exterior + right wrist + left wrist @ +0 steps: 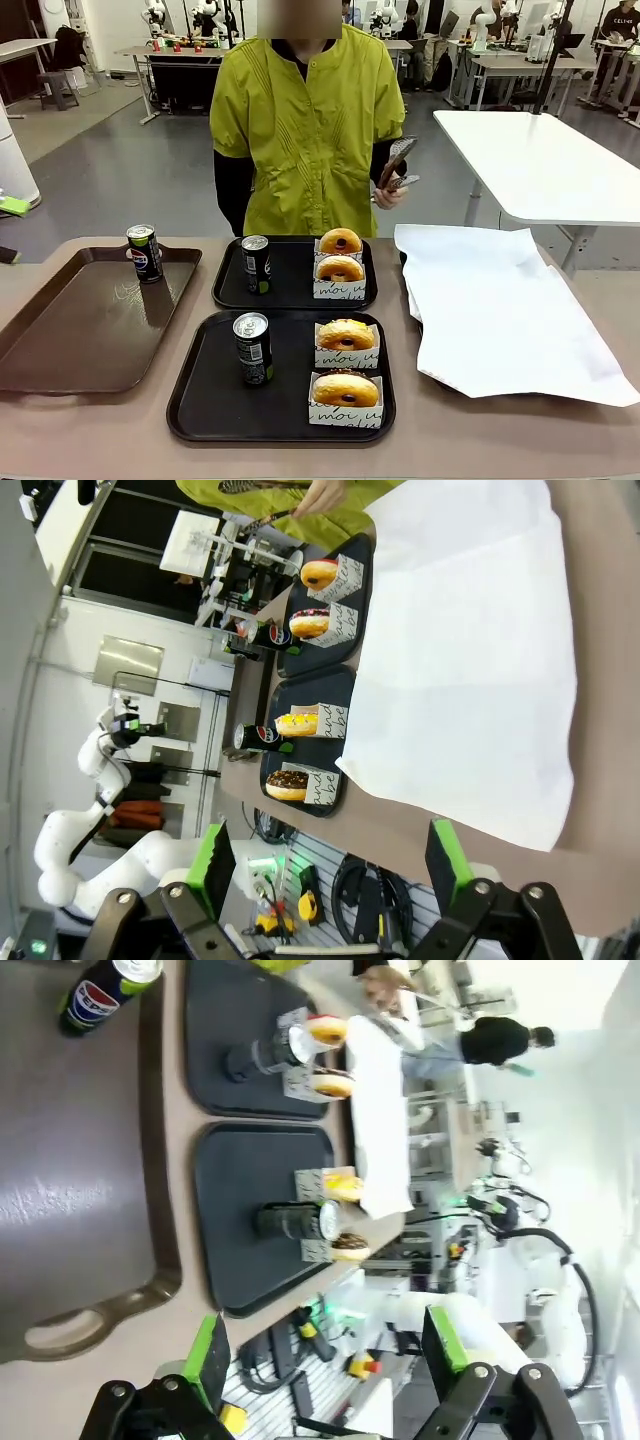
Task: Set up donuts and drinks on trays.
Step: Pick up one Pepsi coke from the Handle tray and place it on the Flat Tray without a Pepsi coke.
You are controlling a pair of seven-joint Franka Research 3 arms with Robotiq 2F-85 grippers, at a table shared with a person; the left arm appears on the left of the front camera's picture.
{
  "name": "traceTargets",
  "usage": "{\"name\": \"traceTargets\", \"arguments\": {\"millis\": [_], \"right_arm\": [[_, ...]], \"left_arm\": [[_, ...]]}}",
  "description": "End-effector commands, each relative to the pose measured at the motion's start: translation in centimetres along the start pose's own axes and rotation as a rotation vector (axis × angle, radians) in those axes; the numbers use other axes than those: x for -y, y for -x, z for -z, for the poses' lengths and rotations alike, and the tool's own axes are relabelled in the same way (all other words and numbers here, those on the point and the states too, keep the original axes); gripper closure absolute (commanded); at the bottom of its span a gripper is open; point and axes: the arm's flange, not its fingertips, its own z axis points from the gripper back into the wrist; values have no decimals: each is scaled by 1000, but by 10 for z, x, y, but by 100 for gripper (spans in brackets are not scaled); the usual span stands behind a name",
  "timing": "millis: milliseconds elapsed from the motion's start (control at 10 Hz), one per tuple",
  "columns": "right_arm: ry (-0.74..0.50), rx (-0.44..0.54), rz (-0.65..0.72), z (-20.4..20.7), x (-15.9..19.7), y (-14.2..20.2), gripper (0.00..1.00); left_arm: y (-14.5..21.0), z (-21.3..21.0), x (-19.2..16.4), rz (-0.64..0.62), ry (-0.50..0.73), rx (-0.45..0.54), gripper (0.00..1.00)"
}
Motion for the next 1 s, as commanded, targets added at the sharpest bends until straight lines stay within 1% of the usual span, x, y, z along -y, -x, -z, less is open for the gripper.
{"name": "traceTargets", "arguments": {"millis": [0, 200, 300, 400, 700, 800, 900], "right_arm": [[-9, 4, -9, 1, 0, 1, 0], [-9, 4, -9, 1, 0, 1, 0], [-9, 4, -9, 1, 0, 1, 0], [-9, 4, -9, 1, 0, 1, 0], [-9, 4, -9, 1, 0, 1, 0], [-9, 4, -9, 1, 0, 1, 0], [-9, 4, -9, 1, 0, 1, 0]], "left_arm": [[0, -23, -9, -3, 88, 18, 0], [-6, -33, -16, -32, 114, 12, 0], [-19, -37, -20, -54, 140, -18, 0], [-23, -39, -23, -71, 138, -40, 0], [-28, -28, -46, -115, 148, -91, 0], [-21, -31, -31, -112, 121, -59, 0], [-21, -31, -31, -112, 121, -59, 0]]}}
